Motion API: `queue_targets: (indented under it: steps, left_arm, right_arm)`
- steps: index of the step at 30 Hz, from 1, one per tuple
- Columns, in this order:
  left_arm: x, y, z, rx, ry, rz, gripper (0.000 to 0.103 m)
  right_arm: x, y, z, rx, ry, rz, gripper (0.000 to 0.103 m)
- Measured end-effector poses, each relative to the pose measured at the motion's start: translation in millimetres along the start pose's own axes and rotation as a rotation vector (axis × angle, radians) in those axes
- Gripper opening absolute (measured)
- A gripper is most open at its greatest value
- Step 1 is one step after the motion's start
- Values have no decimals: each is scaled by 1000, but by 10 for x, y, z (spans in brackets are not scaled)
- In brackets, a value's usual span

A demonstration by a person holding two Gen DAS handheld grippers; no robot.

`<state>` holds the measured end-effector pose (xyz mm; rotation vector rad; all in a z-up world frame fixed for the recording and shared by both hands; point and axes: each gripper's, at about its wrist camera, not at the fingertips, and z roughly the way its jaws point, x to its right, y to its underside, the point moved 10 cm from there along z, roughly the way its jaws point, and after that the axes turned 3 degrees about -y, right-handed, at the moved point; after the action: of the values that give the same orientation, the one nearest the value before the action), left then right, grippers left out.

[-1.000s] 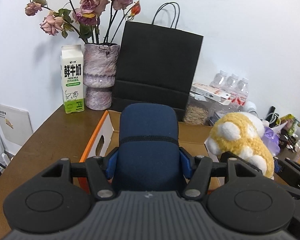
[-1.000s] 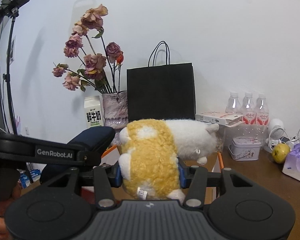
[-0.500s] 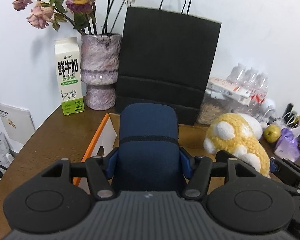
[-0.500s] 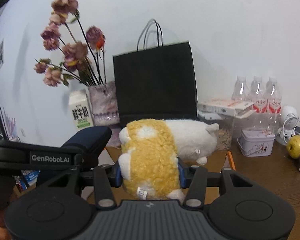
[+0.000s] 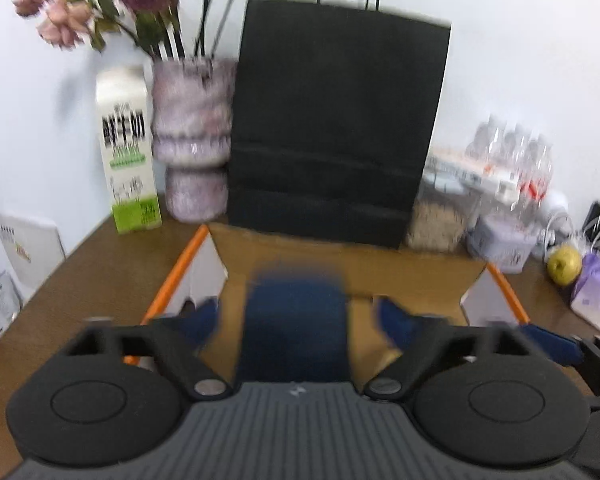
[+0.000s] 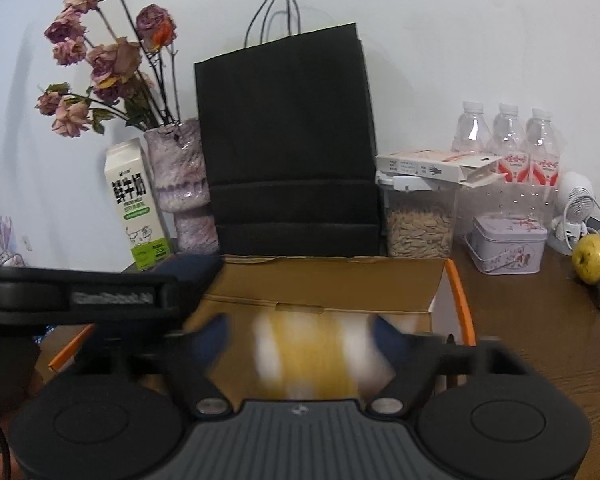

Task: Organize objects
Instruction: 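Carry the pouch and plush into the red box and open both tools, then withdraw both tools from the box back toward the table items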

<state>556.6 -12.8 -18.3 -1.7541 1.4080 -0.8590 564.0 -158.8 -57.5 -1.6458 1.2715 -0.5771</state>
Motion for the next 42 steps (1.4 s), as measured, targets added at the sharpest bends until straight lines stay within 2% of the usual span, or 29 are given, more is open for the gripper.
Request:
queue_targets:
  steps: [2,7,16,28,42]
  left_arm:
    - [-40,-51,-71,51,-32,-7,103]
    - [-118,-89,-127,51,-52,-16,103]
    - [-272,-13,-292,30,-44,-30,103]
    - [-433,52,-840,69,-9,-37,103]
    - [-491,298,-1555,124,23,-7,103]
  right_arm:
    - [26,-17,-23,2,12,6,103]
    - [52,-45,-72,8,18,13,103]
    - [-83,-109,-269,29,-11,-17,103]
    - [-183,-178,-838,104,-23,-34,103]
    - [-462,173,-1574,124,-24,-94,103]
